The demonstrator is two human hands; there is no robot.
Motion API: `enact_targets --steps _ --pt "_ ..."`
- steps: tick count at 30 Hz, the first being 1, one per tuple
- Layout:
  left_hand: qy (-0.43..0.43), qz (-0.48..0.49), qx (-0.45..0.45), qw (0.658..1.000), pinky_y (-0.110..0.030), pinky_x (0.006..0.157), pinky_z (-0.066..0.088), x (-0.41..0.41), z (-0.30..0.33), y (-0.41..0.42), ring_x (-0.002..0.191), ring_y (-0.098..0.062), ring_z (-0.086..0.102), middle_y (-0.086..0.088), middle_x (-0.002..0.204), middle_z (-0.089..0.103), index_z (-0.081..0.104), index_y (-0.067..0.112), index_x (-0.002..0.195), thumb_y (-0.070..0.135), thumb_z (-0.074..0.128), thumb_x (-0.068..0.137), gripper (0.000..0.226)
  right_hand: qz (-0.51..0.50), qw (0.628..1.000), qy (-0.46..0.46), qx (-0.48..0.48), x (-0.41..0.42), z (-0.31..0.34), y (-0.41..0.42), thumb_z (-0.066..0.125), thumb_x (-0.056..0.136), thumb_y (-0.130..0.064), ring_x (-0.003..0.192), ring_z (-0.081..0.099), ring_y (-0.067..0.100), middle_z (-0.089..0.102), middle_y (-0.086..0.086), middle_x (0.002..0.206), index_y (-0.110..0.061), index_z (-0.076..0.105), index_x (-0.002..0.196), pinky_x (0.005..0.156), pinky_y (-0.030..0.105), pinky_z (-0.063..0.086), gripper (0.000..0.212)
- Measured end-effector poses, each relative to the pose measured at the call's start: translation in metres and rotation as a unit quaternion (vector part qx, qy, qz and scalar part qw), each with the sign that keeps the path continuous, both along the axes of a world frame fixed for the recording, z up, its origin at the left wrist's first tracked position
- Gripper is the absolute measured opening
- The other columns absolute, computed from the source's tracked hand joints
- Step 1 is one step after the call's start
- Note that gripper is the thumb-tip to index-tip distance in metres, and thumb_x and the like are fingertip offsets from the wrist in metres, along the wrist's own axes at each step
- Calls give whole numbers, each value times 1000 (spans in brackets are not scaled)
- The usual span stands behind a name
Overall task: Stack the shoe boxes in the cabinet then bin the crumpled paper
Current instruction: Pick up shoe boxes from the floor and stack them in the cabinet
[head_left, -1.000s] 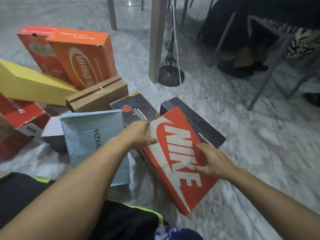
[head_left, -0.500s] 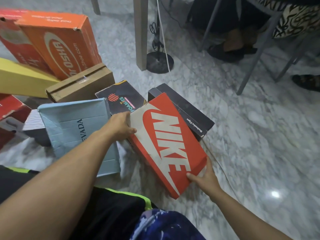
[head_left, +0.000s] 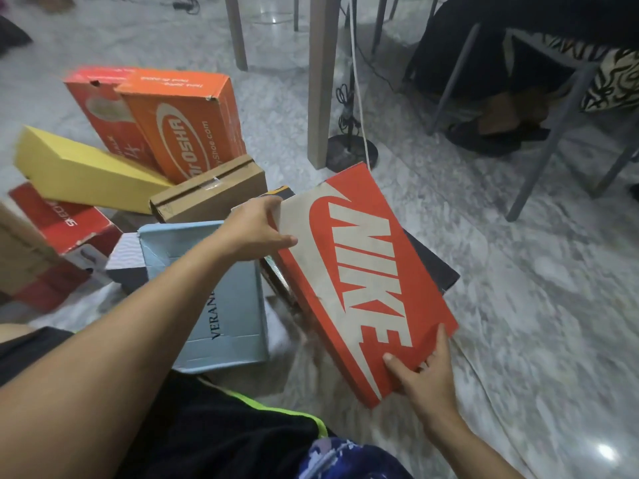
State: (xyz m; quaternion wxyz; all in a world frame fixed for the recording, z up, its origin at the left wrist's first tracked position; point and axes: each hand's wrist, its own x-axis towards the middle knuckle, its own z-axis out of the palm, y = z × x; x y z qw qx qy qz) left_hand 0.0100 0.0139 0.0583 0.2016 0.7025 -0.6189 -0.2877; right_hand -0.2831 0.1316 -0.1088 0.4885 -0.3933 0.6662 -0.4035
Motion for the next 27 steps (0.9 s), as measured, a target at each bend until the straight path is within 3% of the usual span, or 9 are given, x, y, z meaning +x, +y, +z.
enact_targets --steps 2,6,10,13,16,20,24,27 --pt "21 4 -34 999 -41 87 55 8 18 0 93 -20 66 -1 102 69 62 19 118 27 82 72 51 -3 999 14 -40 6 18 -6 88 67 -30 124 54 21 40 -1 151 -43 10 153 99 52 50 116" --pt "52 35 -73 995 -41 91 55 35 48 5 99 -19 66 -1 109 69 59 19 123 25 85 66 62 15 994 12 -111 22 57 -22 82 77 -19 117 57 17 46 1 144 -38 12 154 88 35 53 105" --pt "64 64 -119 989 -43 96 52 72 75 17 104 -21 66 -1 111 69 60 23 122 41 82 44 83 24 986 3 -162 47 103 -44 81 77 -15 106 60 2 49 -4 134 -35 16 154 99 41 49 102" --pt "73 86 -136 984 -45 95 52 101 91 30 105 -23 65 -2 111 69 61 21 119 35 86 49 76 63 979 12 -195 68 136 -65 84 73 -20 117 57 11 46 -5 141 -35 24 153 102 35 45 101" --pt "82 108 -145 980 -45 92 54 129 103 45 104 -23 67 -4 110 71 63 20 115 42 85 48 74 121 970 5 -209 94 164 -84 88 63 -26 108 60 2 52 -8 136 -34 34 150 97 30 47 103" --pt "86 154 -154 972 -18 72 56 171 110 64 90 -4 65 5 105 70 61 20 121 20 86 69 57 218 950 17 -223 128 189 -105 88 51 -34 108 57 -4 51 -12 135 -34 36 150 85 15 51 111" --pt "81 212 -164 960 -10 64 53 204 120 92 86 1 65 15 98 69 63 29 114 27 86 69 50 322 916 61 -232 165 213 -128 98 41 -41 113 58 8 50 -12 136 -33 36 150 101 27 44 125" --pt "89 266 -169 945 -13 67 51 229 124 114 89 0 65 13 101 70 65 26 114 28 87 66 53 382 892 53 -236 199 227 -145 97 39 -49 109 63 2 57 -15 130 -35 38 147 96 21 50 124"
